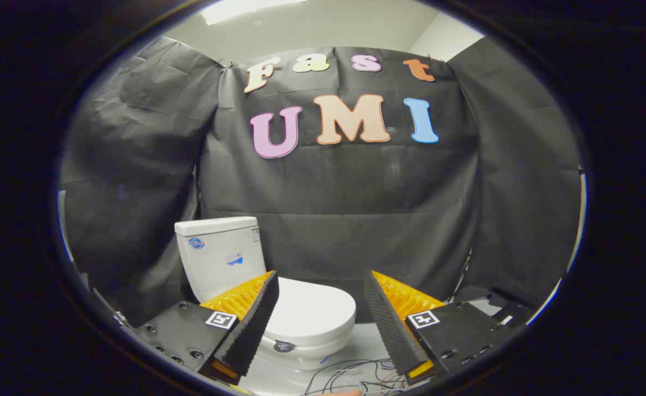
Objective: Open the toilet lid.
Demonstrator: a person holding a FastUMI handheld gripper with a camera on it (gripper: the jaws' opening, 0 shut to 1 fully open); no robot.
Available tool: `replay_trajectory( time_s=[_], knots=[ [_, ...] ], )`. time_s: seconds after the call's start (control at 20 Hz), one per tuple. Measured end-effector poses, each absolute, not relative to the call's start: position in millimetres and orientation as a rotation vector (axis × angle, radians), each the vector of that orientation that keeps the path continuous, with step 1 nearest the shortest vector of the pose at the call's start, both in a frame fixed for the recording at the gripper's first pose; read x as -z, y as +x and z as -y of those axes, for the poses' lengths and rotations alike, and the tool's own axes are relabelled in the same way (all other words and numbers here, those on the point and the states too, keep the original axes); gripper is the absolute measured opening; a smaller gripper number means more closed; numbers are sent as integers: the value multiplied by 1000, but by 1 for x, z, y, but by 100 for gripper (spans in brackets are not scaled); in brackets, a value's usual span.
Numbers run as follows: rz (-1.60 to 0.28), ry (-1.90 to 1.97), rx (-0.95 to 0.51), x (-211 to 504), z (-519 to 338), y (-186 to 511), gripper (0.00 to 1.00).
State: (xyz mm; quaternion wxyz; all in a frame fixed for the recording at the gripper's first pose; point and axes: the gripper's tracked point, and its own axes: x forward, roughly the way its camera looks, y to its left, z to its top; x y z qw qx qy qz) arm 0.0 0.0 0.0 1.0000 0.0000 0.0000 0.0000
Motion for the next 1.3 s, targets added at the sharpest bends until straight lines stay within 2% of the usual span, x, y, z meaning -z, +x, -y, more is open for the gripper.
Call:
replay_trajectory(
  time_s=[0.8, 1.3],
  knots=[
    [8, -1, 3, -1, 0, 1, 95],
    [-114, 20, -40, 26, -12, 67, 95]
  ],
)
